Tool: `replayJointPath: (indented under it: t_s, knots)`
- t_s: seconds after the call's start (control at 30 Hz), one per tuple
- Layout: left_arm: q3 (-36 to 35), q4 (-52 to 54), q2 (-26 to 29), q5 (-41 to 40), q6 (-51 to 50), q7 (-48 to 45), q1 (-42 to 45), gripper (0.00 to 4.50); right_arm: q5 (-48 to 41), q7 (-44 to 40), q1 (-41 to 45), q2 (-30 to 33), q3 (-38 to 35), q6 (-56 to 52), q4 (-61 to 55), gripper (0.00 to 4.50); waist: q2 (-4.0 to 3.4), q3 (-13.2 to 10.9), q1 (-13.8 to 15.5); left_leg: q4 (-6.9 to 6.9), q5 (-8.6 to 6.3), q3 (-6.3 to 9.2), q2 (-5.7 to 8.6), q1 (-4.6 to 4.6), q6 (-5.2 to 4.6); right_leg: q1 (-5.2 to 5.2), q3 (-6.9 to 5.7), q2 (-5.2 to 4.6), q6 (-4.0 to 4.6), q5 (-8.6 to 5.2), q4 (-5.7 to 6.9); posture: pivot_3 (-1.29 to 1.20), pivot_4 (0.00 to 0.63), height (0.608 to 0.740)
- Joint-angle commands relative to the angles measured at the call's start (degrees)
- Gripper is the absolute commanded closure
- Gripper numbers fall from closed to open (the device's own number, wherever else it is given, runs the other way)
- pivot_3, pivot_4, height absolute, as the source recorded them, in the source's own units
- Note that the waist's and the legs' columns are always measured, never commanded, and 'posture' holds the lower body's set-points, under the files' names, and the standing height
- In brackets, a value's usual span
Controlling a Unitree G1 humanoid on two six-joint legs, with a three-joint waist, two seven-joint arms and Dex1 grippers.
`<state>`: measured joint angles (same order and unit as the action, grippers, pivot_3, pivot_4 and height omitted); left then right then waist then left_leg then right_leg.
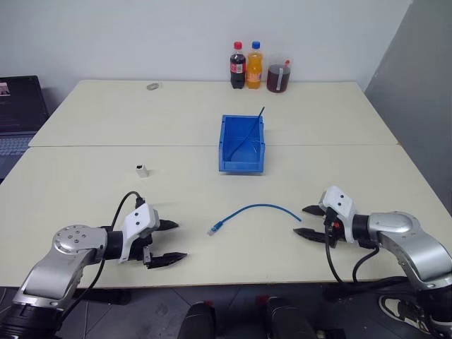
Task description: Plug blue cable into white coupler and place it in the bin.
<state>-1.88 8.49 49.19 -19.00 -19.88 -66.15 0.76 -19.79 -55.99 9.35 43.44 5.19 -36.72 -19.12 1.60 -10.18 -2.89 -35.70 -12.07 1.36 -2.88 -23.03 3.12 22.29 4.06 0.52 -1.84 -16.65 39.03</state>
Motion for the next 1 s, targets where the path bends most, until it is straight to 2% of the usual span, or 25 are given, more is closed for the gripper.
replayJointPath:
  t_s: [0.03,0.37,0.7,0.8,1.0]
  knots:
    - [2.4,4.1,-3.4,0.7,-1.0,4.3,1.0,0.0,-5.7,-3.5,-1.6,1.8,-1.4,-1.7,-7.7,0.06,0.0,0.0,0.1,0.0,0.0,0.0,0.0,0.0,0.0,0.0,0.0,0.0,-0.01,0.0,0.0,0.0,0.15,0.74]
    - [9.2,1.5,-10.2,9.5,1.0,13.9,4.4,0.0,-4.0,-0.5,-1.9,1.6,0.3,-0.4,-10.6,0.06,0.11,-0.1,0.6,-0.07,-0.01,0.03,0.06,0.01,0.01,-0.04,0.01,-0.02,-0.08,0.01,-0.01,0.0,0.15,0.74]
    - [13.8,-1.9,-11.7,11.0,-1.0,13.4,7.4,0.0,-4.6,1.5,-2.1,1.8,-0.1,-1.4,-12.3,0.06,0.1,0.0,1.4,-0.14,-0.01,0.02,0.12,0.01,0.01,-0.1,0.01,-0.09,-0.09,0.01,-0.05,0.0,0.15,0.74]
    - [14.1,-2.2,-11.8,10.6,-1.7,12.9,7.8,0.46,-4.9,2.0,-2.0,1.8,-0.2,-1.7,-12.8,0.0,0.08,0.0,1.4,-0.14,-0.01,0.01,0.13,0.01,0.01,-0.11,0.01,-0.09,-0.09,0.01,-0.05,0.0,0.15,0.74]
    - [15.3,-2.2,-10.1,11.3,-2.8,11.4,8.0,1.76,-4.8,3.0,-1.3,1.6,-0.4,-1.8,-13.3,0.0,0.09,0.0,1.3,-0.14,-0.01,0.02,0.13,0.04,0.01,-0.14,0.01,-0.1,-0.06,-0.01,-0.04,0.0,0.15,0.74]
